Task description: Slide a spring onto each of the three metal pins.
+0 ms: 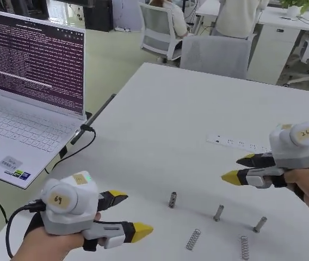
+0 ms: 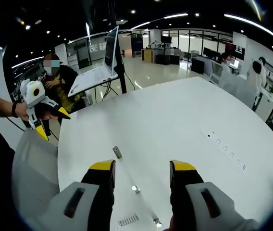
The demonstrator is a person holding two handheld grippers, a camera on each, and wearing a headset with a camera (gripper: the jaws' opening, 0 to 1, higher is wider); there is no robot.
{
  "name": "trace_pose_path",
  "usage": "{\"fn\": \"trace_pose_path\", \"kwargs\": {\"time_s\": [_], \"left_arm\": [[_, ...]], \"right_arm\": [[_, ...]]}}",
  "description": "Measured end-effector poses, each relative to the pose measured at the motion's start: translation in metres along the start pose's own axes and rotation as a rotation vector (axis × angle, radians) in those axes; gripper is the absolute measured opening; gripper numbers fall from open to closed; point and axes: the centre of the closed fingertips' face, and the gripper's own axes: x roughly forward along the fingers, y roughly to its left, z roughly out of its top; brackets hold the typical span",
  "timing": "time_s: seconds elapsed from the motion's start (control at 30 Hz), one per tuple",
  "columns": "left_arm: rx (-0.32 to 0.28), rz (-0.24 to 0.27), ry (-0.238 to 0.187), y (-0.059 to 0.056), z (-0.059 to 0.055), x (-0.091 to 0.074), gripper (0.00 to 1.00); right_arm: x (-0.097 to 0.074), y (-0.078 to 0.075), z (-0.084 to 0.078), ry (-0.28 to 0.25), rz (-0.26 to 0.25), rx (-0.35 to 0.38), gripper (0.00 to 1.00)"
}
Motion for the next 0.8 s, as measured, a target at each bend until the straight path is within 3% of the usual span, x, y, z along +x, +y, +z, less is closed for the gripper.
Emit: {"fn": "trace_pose_path", "kwargs": {"time_s": [0.53, 0.8], "left_arm": [[0.003, -0.007, 0.0, 0.003, 0.004, 0.003, 0.54], [0.005, -0.009, 0.0, 0.004, 0.006, 0.004, 0.55]], "right_arm": [[-0.044, -0.01, -0.031, -0.066, -0.082, 0.125, 0.5], [-0.06, -0.005, -0.041, -0.107, -0.102, 0.174, 0.52]]}}
